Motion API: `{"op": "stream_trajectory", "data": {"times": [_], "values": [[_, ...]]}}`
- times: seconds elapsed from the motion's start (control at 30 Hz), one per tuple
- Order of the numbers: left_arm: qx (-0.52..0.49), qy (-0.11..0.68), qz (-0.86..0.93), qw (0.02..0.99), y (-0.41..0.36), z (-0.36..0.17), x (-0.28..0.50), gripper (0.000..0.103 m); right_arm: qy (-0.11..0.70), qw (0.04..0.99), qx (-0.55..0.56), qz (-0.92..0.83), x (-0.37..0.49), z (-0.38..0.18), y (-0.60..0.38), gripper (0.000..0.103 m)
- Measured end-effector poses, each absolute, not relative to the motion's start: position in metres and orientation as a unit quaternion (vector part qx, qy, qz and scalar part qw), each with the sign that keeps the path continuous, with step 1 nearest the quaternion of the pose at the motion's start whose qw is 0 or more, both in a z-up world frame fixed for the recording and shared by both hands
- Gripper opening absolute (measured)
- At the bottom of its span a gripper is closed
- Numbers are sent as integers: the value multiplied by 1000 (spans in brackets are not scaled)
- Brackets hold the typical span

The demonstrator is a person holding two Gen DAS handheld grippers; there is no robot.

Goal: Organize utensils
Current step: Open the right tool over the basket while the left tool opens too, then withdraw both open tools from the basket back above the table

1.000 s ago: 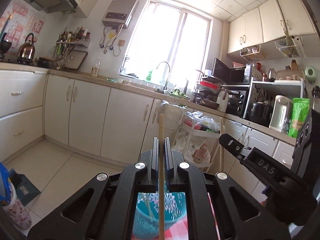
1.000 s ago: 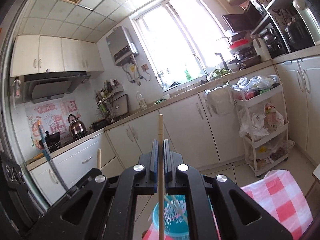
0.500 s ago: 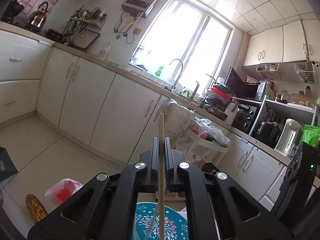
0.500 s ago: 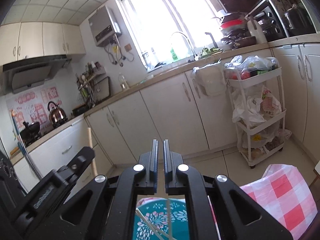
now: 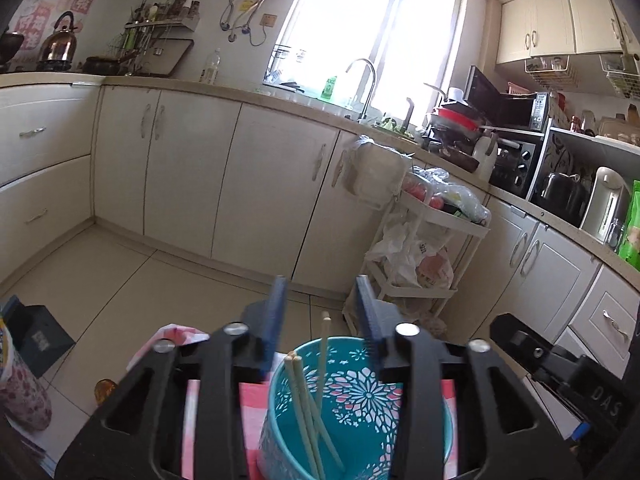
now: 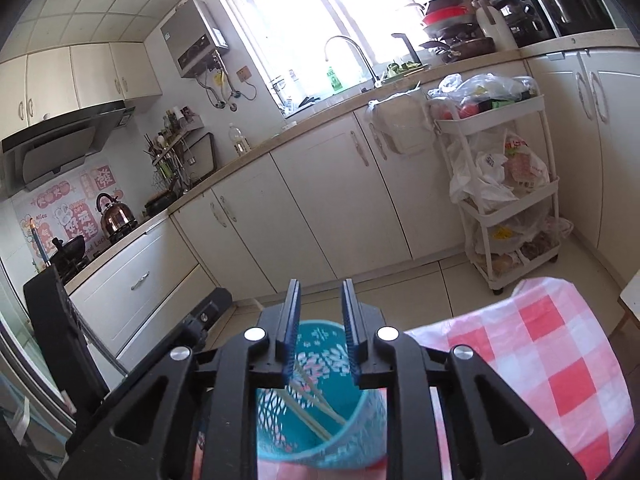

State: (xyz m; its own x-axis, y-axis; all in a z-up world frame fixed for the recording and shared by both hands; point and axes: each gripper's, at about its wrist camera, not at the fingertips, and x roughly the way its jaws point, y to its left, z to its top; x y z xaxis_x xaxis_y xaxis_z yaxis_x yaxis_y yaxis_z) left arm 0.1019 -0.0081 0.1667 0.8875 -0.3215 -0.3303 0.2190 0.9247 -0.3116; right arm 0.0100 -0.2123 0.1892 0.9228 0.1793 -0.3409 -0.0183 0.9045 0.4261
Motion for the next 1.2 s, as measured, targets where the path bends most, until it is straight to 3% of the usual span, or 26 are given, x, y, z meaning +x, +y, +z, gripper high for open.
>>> {"op": "stream_trajectory", "data": {"times": [0.1, 0.17, 0.27, 0.4, 0.77, 1.2], "values": [[-123, 185, -124, 967, 1, 175, 75, 71, 198, 956, 213, 47, -16, 190, -214, 38], [-105, 185, -120, 970, 5, 181, 52, 87, 200, 957, 206, 45, -37, 192, -212, 44], [-73, 179, -108, 975, 9, 190, 9, 95, 201, 960, 189, 35, -75, 196, -206, 57], [-24, 192, -88, 977, 14, 196, -47, 95, 205, 966, 160, 14, -122, 200, -196, 74], [-5, 235, -57, 970, 39, 201, -151, 95, 219, 969, 110, 3, -223, 204, -173, 82], [8, 235, -58, 970, 46, 214, -184, 95, 214, 971, 105, 18, -252, 218, -161, 84]]}}
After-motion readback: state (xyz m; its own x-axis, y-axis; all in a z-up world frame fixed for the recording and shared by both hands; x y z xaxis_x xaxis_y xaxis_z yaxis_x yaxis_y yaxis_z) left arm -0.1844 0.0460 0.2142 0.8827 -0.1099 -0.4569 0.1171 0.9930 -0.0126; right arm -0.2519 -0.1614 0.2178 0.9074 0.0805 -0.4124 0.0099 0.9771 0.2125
